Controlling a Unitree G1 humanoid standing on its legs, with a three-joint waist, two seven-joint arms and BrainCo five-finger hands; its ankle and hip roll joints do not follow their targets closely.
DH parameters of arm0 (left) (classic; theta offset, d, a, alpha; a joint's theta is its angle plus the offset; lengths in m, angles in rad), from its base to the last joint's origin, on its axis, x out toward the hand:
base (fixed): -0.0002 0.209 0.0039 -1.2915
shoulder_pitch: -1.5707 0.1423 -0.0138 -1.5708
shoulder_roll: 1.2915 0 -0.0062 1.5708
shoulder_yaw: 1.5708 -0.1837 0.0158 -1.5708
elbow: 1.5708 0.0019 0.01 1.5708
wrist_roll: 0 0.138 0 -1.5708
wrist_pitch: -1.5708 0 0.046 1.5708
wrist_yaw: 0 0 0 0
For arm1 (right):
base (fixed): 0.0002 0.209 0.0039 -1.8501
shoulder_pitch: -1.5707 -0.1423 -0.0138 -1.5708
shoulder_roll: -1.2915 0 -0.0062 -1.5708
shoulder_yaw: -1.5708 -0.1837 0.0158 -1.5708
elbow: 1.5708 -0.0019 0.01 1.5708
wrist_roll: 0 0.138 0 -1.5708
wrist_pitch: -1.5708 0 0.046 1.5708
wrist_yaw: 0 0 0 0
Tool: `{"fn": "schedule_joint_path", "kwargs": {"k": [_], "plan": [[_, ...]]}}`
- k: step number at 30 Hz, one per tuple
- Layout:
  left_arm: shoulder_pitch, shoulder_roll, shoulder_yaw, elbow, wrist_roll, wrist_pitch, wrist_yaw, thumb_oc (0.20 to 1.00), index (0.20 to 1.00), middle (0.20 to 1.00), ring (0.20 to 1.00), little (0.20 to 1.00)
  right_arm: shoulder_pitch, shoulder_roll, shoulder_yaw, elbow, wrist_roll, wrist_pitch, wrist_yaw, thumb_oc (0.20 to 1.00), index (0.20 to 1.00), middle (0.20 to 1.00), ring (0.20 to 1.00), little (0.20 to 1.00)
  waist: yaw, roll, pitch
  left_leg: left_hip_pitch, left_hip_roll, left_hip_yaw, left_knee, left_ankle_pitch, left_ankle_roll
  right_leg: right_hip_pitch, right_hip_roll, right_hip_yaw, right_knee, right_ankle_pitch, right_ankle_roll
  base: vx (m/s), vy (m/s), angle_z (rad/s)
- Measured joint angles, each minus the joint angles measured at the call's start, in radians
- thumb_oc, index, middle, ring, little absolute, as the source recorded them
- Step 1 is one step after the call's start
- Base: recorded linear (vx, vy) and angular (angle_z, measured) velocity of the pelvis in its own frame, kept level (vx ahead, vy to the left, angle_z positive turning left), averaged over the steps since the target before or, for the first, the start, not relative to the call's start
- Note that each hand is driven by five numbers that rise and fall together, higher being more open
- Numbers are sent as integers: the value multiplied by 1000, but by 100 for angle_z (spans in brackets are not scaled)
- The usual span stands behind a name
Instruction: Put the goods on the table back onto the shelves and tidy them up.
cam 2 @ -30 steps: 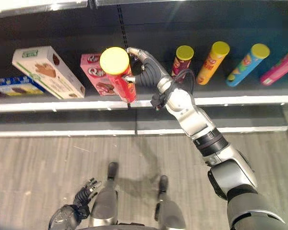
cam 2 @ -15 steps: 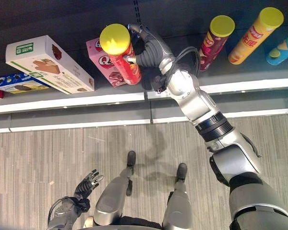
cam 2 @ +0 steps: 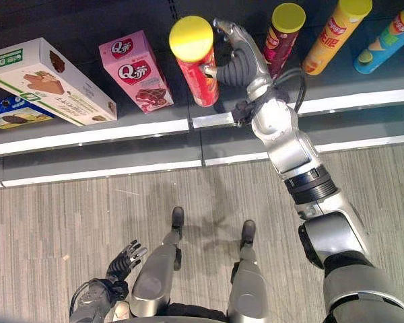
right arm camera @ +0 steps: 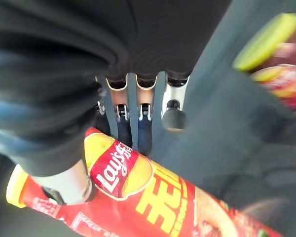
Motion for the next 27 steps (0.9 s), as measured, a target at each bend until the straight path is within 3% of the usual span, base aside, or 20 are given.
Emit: {"fn": "schedule_joint_path", "kwargs": {"k": [27], "plan": [[1, -12, -4, -12, -19, -22, -12, 1000, 1000, 1000, 1000, 1000, -154, 46, -91, 98, 3, -4, -130, 200, 200, 200, 200, 200, 22, 13, 4, -97, -6, -6, 2, 9, -12, -92, -6, -3, 0, 7, 6, 5, 5, 0]]}}
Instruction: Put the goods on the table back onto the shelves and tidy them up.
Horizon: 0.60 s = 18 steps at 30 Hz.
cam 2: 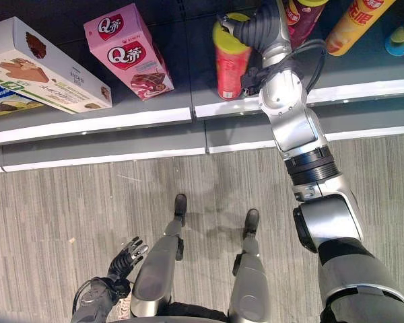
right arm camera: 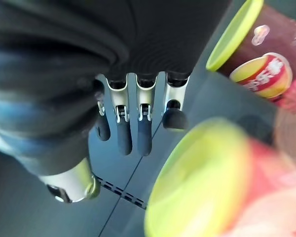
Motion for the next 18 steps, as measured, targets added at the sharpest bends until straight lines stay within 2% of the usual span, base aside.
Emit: {"fn": "schedule_joint_path", "kwargs": {"k": [13, 14, 16, 18], "plan": [[2, 0, -4, 2, -19, -1, 0, 1000, 1000, 1000, 1000, 1000, -5, 3, -31, 14, -1, 0, -22, 200, 200, 200, 200, 200, -2, 5, 1, -7, -4, -3, 0, 1, 1, -6, -5, 0, 0, 0, 0, 2, 6, 0], [2, 0, -4, 1, -19, -1, 0, 1000, 1000, 1000, 1000, 1000, -5, 3, -29, 12, -1, 0, -22, 445, 445, 445, 445, 445, -2, 5, 1, -7, -4, -3, 0, 1, 1, -6, -5, 0, 0, 0, 0, 0, 0, 0], [2, 0, -7, 2, -19, -1, 0, 1000, 1000, 1000, 1000, 1000, -5, 3, -27, 2, -2, 0, -20, 1000, 1000, 1000, 1000, 1000, -4, 5, 1, -7, -3, -3, 0, 1, 1, -6, -4, 0, 0, 0, 0, 0, 0, 0], [1, -3, -8, 3, -19, -1, 0, 1000, 1000, 1000, 1000, 1000, -4, 3, -26, -38, -3, 0, -18, 1000, 1000, 1000, 1000, 1000, -8, 5, 1, -7, -3, -3, 0, 1, 1, -6, -2, -1, 0, 0, 0, 0, 0, 0]]}}
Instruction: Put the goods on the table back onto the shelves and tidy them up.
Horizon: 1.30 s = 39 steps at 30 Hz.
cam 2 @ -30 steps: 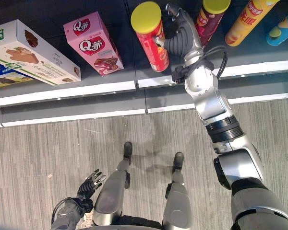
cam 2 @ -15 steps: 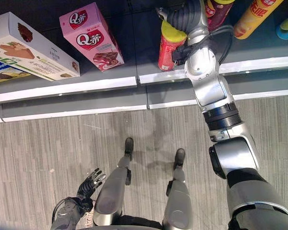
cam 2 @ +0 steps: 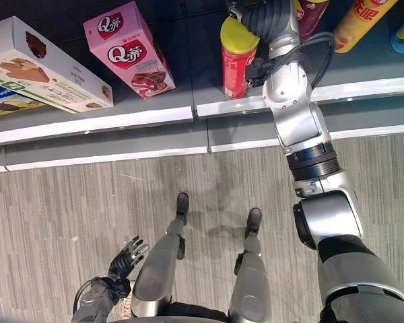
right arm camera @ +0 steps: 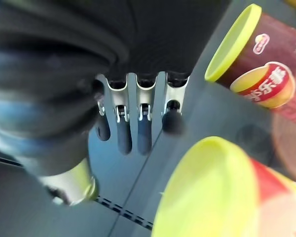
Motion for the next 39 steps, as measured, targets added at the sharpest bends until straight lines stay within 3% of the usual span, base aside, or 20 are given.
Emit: {"fn": "schedule_joint_path", "kwargs": {"k": [6, 10, 13, 19, 23, 30, 39], "plan": [[-8, -11, 2, -32, 1, -1, 3, 1000, 1000, 1000, 1000, 1000, 123, -23, -19, -308, -33, -4, 20, 1000, 1000, 1000, 1000, 1000, -9, -6, 0, 25, 3, -2, 0, 0, 0, 34, 7, -14, 0, 0, 0, -6, -8, 5], [-8, -7, 0, -53, 1, -4, 5, 1000, 1000, 1000, 1000, 1000, 260, -27, -40, -433, -90, -22, 33, 1000, 1000, 1000, 1000, 1000, -44, -43, 0, 43, 4, -13, -1, 0, -1, 54, 9, -21, 0, 0, 0, 1, -7, 5], [-6, -8, 1, -59, 1, -4, 8, 1000, 1000, 1000, 1000, 1000, 348, -50, -41, -476, -112, -26, 52, 1000, 1000, 1000, 1000, 1000, -49, -50, 1, 40, 9, -13, 0, -1, 3, 52, 9, -21, 0, 0, -2, -8, -24, 0], [12, -8, 22, -61, -2, -25, 11, 1000, 1000, 1000, 1000, 1000, 706, 100, -75, -625, -49, -39, 129, 1000, 1000, 1000, 1000, 1000, -79, -69, 2, 20, 23, -16, 0, 3, -1, 30, 27, -19, -1, -7, -19, 13, -20, -3], [12, -17, 21, -59, -1, -28, 12, 1000, 1000, 1000, 1000, 1000, 820, 178, 13, -527, 16, -39, 207, 1000, 1000, 1000, 1000, 1000, -93, -71, 2, 20, 26, -15, -4, 2, -2, 25, 28, -18, -1, 1, -7, 8, 10, -3], [12, -19, 22, -58, -3, -46, 12, 1000, 1000, 1000, 1000, 1000, 737, 193, 32, -294, 23, -50, 216, 1000, 1000, 1000, 1000, 1000, -83, -72, 1, 15, 27, -14, -7, 2, -2, 20, 26, -18, -1, 1, -7, 3, 14, 2], [11, -15, 23, -60, -8, -54, 11, 1000, 1000, 1000, 1000, 1000, 611, 188, 35, -176, 21, -64, 193, 1000, 1000, 1000, 1000, 1000, -58, -70, 1, -15, 25, -18, -1, 2, -2, -3, 25, -20, -1, 3, -7, 0, 8, 1]]}}
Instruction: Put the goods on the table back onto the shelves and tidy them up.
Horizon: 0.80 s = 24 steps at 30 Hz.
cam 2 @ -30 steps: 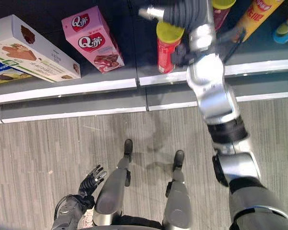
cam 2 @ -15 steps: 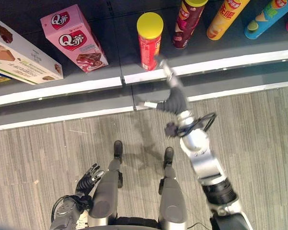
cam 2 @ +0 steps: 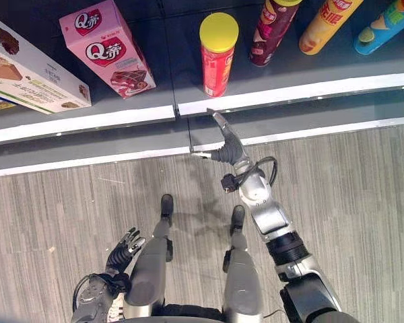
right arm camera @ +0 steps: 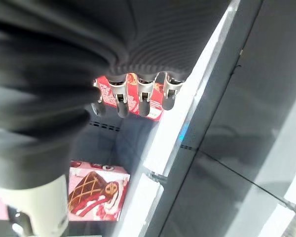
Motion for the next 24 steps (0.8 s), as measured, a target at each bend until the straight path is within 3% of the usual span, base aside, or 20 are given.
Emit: {"fn": "schedule_joint_path", "kwargs": {"k": [16, 24], "plan": [[2, 17, 22, 41, 0, 5, 6, 1000, 1000, 1000, 1000, 1000, -73, -22, -9, 116, 1, 2, -37, 1000, 1000, 1000, 1000, 1000, 41, 1, 0, -44, -12, -4, 16, 3, -5, -31, -13, -6, 0, 0, 0, -2, 4, 1], [18, 17, 22, 39, 0, 4, 7, 1000, 1000, 1000, 1000, 1000, -17, -39, -125, 115, 1, 6, -83, 1000, 1000, 1000, 1000, 1000, 33, 1, 0, -84, -12, -8, 32, 2, -4, -66, -12, -7, 11, 1, 0, -1, 2, 0]]}}
